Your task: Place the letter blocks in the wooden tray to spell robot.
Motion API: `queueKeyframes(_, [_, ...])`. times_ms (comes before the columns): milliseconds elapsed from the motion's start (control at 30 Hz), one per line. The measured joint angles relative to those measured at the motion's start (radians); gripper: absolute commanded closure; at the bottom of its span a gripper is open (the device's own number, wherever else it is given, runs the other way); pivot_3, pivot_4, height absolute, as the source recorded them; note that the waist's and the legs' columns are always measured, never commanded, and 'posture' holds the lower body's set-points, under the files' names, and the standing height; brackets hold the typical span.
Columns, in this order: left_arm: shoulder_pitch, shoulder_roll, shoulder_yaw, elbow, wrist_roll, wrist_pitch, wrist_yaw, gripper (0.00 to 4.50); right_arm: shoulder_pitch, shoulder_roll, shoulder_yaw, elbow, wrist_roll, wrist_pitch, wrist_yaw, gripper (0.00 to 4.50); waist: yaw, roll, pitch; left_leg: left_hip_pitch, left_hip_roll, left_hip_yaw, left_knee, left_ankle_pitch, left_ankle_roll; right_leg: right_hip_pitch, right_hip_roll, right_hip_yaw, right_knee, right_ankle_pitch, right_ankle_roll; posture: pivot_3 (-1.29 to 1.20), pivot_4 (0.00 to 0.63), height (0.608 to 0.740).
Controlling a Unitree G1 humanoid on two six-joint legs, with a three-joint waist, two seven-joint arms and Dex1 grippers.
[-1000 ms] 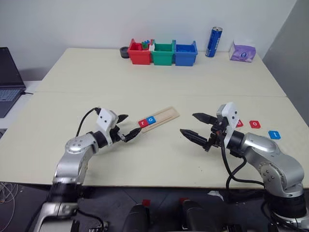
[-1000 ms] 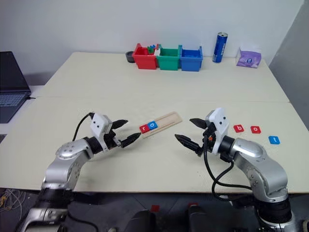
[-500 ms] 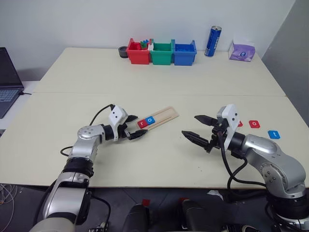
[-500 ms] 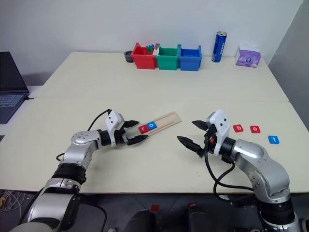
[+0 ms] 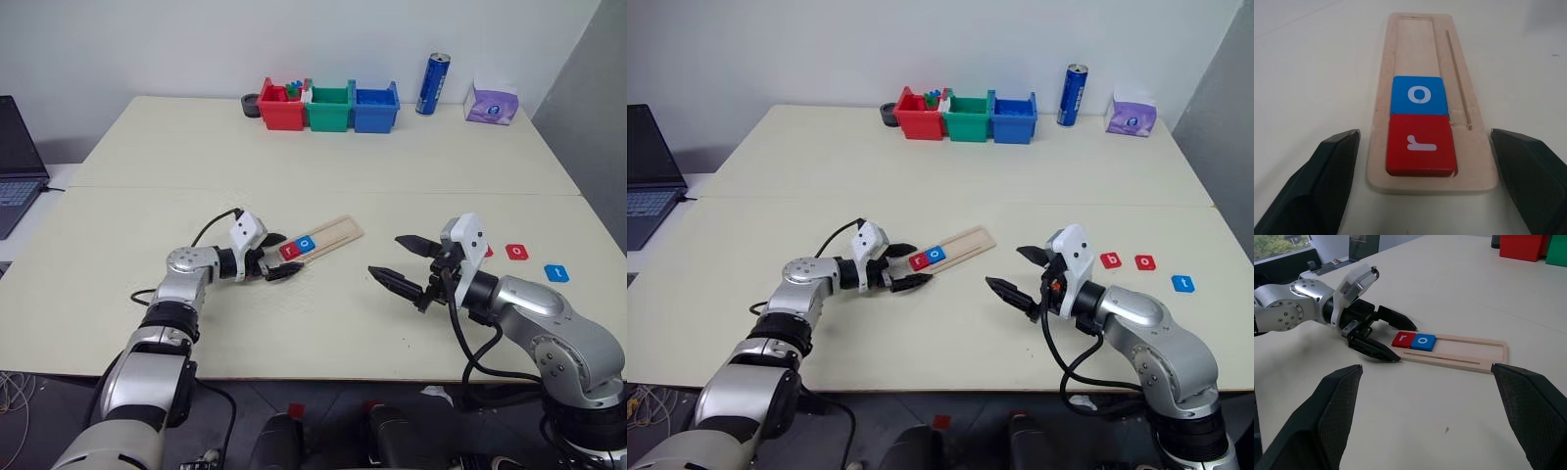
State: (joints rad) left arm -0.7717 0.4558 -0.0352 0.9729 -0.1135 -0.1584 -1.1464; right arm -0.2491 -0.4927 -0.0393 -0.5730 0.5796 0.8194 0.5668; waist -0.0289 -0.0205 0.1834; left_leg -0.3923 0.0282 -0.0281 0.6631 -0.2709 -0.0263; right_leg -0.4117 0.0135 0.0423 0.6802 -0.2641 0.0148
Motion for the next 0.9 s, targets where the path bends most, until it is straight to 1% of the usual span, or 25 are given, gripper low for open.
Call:
queueKeyframes(400, [-0.019,0.000,-0.005,0.045,0.044,-0.050,-0.004,0.00,0.001,0.000,0.001,0.000,0.004,0.000,-0.008,0.02,0.000,0.000,0.000,0.000,0.000,0.000,0.000,0.000,0.000,0.000,0.000,0.000,0.000,0.000,0.000,0.00,0.150,0.740])
queueKeyframes(433, [-0.022,0.000,-0.006,0.052,0.047,-0.052,-0.003,0.41,0.001,0.000,0.001,-0.001,0.005,0.000,-0.008,0.00,0.000,0.000,0.000,0.001,0.000,0.000,0.000,0.000,0.000,0.000,0.000,0.000,0.000,0.000,0.000,0.00,0.150,0.740])
queueKeyframes(533, [-0.033,0.001,-0.005,0.082,0.050,-0.071,-0.001,1.13,0.008,-0.004,0.001,-0.007,0.014,0.000,-0.007,0.00,0.000,0.000,0.000,0.001,0.000,0.000,0.000,0.000,0.000,0.000,0.000,0.000,0.000,0.000,0.000,0.00,0.150,0.740])
queueKeyframes(900, [-0.060,-0.013,-0.011,0.131,0.066,-0.118,-0.009,1.12,0.028,-0.026,-0.010,-0.019,0.033,0.000,-0.010,0.00,0.001,0.000,0.000,0.001,0.000,0.000,0.000,0.000,0.000,0.001,0.000,0.000,0.001,0.000,0.001,0.00,0.150,0.740])
